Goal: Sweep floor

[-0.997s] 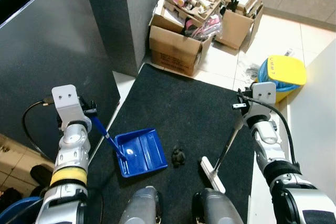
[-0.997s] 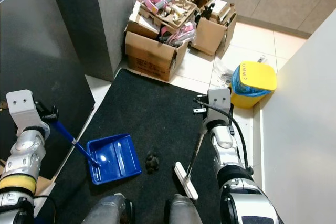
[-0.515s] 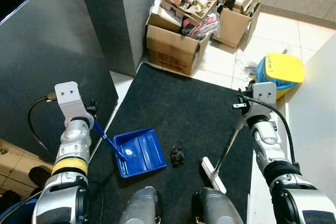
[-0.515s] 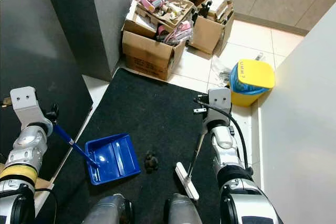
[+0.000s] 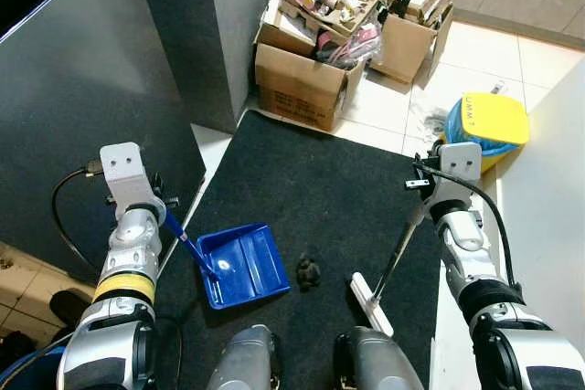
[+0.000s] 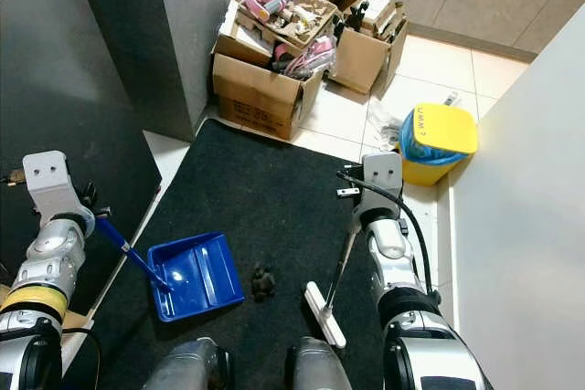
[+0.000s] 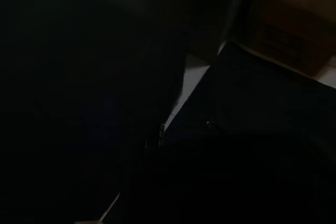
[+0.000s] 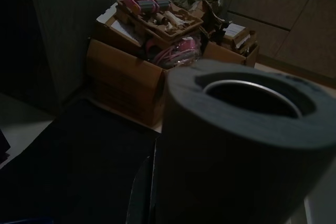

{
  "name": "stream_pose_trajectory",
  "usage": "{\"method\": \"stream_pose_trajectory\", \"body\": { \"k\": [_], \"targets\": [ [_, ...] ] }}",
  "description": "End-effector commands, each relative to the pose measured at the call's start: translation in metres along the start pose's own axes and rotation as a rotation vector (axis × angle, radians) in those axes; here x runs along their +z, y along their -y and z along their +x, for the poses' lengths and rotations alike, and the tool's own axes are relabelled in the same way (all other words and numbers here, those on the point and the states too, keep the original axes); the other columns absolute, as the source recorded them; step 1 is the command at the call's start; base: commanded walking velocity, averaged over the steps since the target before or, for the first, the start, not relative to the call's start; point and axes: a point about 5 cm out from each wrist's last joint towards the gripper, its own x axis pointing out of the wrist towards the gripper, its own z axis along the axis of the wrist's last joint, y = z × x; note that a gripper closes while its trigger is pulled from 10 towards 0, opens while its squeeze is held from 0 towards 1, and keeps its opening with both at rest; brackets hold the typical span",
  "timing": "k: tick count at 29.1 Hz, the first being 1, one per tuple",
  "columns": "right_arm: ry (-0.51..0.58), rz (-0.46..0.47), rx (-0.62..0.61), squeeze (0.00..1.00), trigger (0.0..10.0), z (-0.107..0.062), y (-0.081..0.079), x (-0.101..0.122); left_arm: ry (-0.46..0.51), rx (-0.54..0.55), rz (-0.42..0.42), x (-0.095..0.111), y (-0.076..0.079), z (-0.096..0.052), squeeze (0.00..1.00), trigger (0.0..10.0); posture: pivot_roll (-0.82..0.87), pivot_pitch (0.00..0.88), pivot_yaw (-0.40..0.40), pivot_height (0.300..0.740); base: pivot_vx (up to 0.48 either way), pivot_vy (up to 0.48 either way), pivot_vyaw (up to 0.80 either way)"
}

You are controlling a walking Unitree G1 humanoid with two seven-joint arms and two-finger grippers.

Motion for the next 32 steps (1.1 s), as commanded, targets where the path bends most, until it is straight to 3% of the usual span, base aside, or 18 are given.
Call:
{"method": "stream_pose_trajectory", "body": {
  "k": [1, 10, 20, 27, 32],
  "targets": [
    [0.031, 0.001, -0.020, 0.00, 10.0, 0.003, 0.006, 0.008, 0.021, -0.023, 0.061, 0.004, -0.010, -0.002, 0.00, 10.0, 0.05, 0.056, -0.063, 0.740, 0.000, 0.000, 0.00],
    [0.092, 0.031, -0.017, 0.00, 10.0, 0.016, 0.000, 0.028, 0.069, -0.079, 0.126, 0.016, -0.030, -0.005, 0.00, 10.0, 0.05, 0.060, -0.057, 0.740, 0.000, 0.000, 0.00],
    [0.135, 0.030, -0.095, 0.00, 10.0, 0.037, -0.003, 0.057, 0.167, -0.220, 0.133, 0.062, -0.047, -0.005, 0.00, 10.0, 0.08, 0.075, -0.062, 0.740, 0.000, 0.000, 0.00],
    [0.121, 0.027, -0.116, 0.00, 10.0, 0.041, -0.011, 0.059, 0.197, -0.270, 0.128, 0.076, -0.038, 0.002, 0.00, 10.0, 0.08, 0.091, -0.071, 0.740, 0.000, 0.000, 0.00],
    [0.108, 0.003, -0.150, 0.00, 10.0, 0.043, -0.011, 0.060, 0.170, -0.359, 0.095, 0.076, -0.013, 0.011, 0.00, 10.0, 0.06, 0.102, -0.075, 0.740, 0.000, 0.000, 0.00]
  ]
}}
